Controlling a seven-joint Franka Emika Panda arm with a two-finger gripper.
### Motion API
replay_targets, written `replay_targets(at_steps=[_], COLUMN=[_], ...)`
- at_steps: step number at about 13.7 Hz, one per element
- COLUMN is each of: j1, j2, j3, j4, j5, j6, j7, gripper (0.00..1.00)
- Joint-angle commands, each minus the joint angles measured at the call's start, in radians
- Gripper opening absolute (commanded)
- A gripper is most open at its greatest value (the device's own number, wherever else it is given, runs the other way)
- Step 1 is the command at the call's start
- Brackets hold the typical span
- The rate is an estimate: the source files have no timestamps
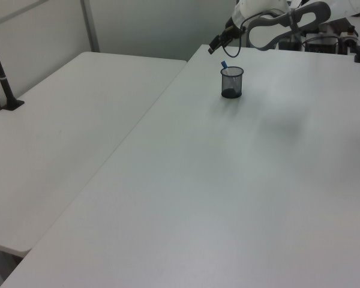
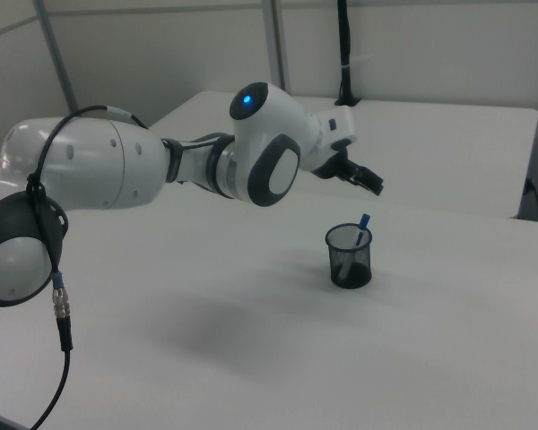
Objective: Insert the marker
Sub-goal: 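Open the gripper, release the marker, and raise away from the cup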
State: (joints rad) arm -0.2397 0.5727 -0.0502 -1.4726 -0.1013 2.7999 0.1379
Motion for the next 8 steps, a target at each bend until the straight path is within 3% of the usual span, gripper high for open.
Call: replay_targets(at_steps=[1, 8], j1=[0.092, 0.318], j2=[-0.036, -0.212], j3=[-0.003, -0.005], j4=[-0.032, -0.034], j5=[-0.006, -0.018], j6=[-0.067, -0.685], j7=[-0.003, -0.015], gripper=[1.0, 1.0])
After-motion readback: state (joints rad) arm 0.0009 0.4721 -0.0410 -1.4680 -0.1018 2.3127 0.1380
